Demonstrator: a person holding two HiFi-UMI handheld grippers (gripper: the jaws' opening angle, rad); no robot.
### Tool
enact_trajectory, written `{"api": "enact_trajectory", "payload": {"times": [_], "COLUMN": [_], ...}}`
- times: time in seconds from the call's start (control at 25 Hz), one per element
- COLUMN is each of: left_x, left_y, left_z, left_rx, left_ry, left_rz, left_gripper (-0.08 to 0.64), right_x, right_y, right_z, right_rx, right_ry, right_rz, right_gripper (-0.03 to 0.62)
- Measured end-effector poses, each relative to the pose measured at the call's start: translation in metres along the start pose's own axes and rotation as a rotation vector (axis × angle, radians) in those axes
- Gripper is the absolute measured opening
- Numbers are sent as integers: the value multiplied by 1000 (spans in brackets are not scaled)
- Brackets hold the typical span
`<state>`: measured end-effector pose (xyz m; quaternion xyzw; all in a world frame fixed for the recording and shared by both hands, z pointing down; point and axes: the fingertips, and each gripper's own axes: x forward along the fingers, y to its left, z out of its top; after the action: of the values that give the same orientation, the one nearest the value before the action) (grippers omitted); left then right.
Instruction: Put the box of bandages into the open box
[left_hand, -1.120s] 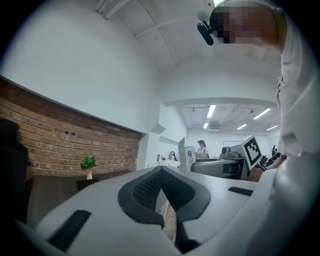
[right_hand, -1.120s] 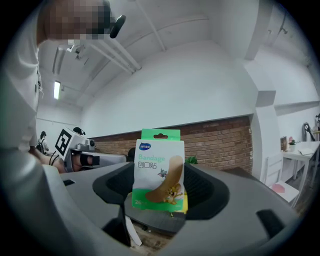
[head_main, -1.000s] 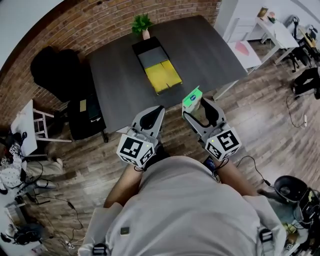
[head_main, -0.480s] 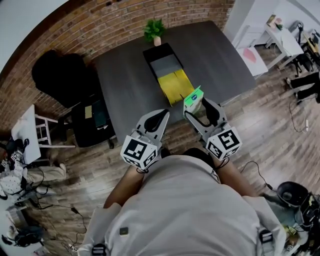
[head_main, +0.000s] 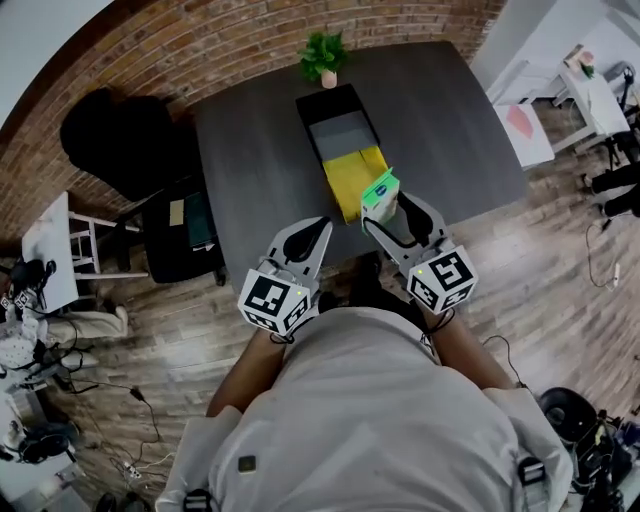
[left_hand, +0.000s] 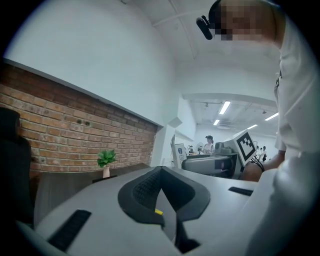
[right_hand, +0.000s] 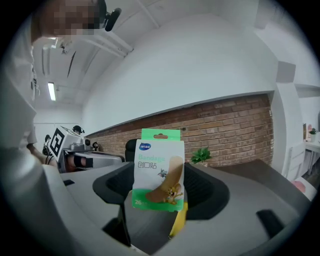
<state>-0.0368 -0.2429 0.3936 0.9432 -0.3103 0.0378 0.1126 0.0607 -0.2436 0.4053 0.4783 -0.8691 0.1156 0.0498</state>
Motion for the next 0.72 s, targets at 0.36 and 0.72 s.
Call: {"api": "enact_trajectory", "payload": {"times": [0.36,0.72], "left_x": [79,132], "left_y": [52,83], "left_z": [-20,-82], "left_rx": [-39,-64], "left_ry": [48,167], "left_rz": [82,161], "left_gripper": [15,17], "right_x": [67,104], "right_y": [-79,-128], "right_z": [-25,-86], "right_rx": [-7,-22], "right_ry": [116,278], "right_rz": [93,177], "right_gripper": [299,299]}}
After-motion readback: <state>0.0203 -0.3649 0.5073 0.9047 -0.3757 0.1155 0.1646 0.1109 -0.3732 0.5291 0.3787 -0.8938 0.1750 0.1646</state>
